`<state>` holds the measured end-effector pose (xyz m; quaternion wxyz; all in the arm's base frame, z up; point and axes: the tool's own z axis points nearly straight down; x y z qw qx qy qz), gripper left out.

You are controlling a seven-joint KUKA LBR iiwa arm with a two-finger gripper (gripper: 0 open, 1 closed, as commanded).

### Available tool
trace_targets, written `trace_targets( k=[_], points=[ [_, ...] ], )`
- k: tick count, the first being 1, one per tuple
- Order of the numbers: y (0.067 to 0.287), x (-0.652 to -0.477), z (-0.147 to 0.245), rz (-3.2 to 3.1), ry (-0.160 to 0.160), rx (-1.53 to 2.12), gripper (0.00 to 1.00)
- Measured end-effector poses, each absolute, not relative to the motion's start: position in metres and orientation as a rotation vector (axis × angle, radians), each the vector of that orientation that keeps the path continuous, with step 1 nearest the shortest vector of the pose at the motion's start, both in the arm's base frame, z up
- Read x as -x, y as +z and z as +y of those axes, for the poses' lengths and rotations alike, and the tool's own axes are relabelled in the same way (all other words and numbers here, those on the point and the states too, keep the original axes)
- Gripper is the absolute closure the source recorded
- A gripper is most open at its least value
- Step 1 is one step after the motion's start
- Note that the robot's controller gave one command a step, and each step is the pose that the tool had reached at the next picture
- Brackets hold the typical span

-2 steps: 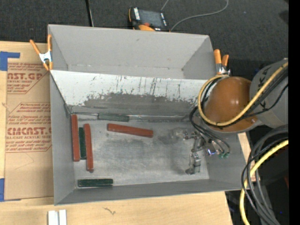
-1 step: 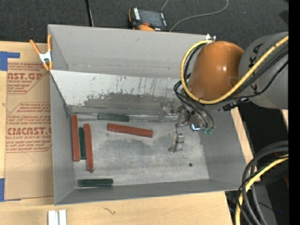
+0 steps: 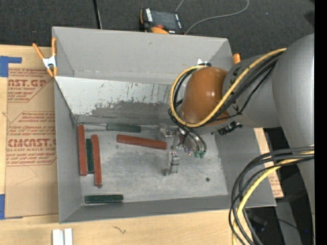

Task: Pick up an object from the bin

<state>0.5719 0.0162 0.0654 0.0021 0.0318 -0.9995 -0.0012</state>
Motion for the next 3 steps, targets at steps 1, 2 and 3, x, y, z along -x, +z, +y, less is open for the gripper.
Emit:
trace_targets(
  k=[1, 2, 3],
  points=[
    [0.07, -0.595, -0.016, -3.144, 0.0, 0.094, 0.0],
    [0.081, -0.59, 0.056, -3.144, -0.006, -0.014, 0.0],
    [0.08, -0.59, 0.051, -3.144, -0.003, -0.003, 1.0]
  ],
)
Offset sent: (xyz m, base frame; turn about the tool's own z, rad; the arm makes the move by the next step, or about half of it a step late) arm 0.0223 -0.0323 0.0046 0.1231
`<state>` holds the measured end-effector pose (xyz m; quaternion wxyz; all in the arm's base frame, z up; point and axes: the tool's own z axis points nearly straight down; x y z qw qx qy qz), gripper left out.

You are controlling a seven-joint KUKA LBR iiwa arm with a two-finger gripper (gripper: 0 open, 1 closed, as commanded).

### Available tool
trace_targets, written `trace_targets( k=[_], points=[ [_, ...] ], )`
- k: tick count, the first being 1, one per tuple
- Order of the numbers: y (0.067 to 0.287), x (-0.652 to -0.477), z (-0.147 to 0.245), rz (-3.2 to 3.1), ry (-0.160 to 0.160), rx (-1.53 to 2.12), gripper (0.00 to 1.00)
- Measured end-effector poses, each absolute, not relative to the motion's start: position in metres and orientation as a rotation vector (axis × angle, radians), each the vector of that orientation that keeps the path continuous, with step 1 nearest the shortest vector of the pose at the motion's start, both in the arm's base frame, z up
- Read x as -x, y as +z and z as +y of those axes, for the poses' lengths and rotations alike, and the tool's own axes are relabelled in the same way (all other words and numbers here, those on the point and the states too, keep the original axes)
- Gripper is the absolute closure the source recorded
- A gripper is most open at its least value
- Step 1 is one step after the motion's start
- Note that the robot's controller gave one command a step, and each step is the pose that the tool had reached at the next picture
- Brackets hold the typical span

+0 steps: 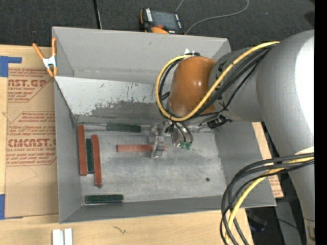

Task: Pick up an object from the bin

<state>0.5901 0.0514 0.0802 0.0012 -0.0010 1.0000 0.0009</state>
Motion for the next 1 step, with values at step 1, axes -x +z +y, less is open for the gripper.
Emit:
trace_targets(
  k=[1],
  points=[
    [0.2089, -0.5939, 0.0406, 3.13, 0.0, 0.031, 1.0]
  ],
)
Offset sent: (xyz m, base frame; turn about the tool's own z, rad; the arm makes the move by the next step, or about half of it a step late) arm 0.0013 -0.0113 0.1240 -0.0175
